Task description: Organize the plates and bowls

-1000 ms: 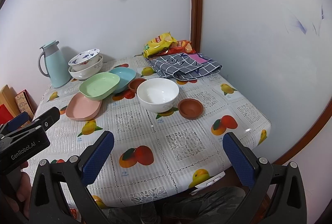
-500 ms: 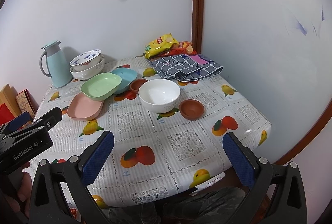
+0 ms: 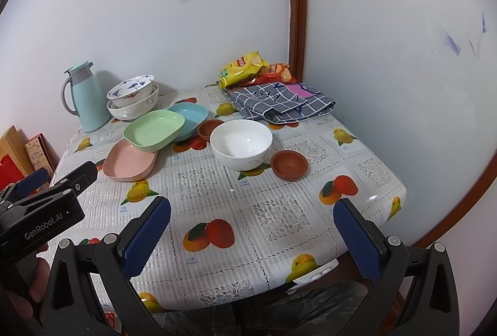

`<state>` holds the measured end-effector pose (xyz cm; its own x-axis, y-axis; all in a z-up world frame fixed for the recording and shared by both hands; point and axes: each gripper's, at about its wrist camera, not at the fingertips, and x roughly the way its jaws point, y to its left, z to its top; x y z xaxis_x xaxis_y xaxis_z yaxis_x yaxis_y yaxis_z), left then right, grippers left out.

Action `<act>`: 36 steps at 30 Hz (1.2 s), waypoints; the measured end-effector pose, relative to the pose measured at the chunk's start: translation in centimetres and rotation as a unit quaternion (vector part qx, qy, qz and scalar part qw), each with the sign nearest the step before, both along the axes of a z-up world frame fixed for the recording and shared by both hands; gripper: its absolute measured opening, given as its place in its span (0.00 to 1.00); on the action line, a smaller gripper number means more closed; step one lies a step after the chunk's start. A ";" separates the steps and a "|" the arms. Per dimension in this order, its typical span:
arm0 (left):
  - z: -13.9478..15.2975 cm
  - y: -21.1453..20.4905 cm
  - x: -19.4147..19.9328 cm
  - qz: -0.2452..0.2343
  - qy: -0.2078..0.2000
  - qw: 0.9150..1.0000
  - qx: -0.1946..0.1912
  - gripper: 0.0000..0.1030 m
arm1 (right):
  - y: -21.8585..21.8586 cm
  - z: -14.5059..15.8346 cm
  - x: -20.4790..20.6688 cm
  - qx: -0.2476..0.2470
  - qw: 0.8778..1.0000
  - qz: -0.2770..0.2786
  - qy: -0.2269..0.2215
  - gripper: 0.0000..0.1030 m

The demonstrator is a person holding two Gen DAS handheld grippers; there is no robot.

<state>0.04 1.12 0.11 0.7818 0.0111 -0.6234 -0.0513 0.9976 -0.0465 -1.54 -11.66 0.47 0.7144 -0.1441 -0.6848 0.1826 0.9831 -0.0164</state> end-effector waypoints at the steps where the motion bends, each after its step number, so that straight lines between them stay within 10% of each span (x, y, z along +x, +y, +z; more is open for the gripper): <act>1: 0.0 0.0 0.0 0.000 0.000 1.000 0.000 1.00 | 0.0 0.0 0.0 -0.001 1.000 0.000 -0.001 1.00; 24: -1.8 2.7 4.5 0.017 0.026 1.000 -0.006 1.00 | -0.6 -2.9 3.7 0.058 0.998 -0.001 0.027 1.00; 36: -2.4 6.2 8.1 0.030 0.045 0.998 -0.018 1.00 | 1.6 -3.4 7.4 0.008 0.999 0.036 0.023 1.00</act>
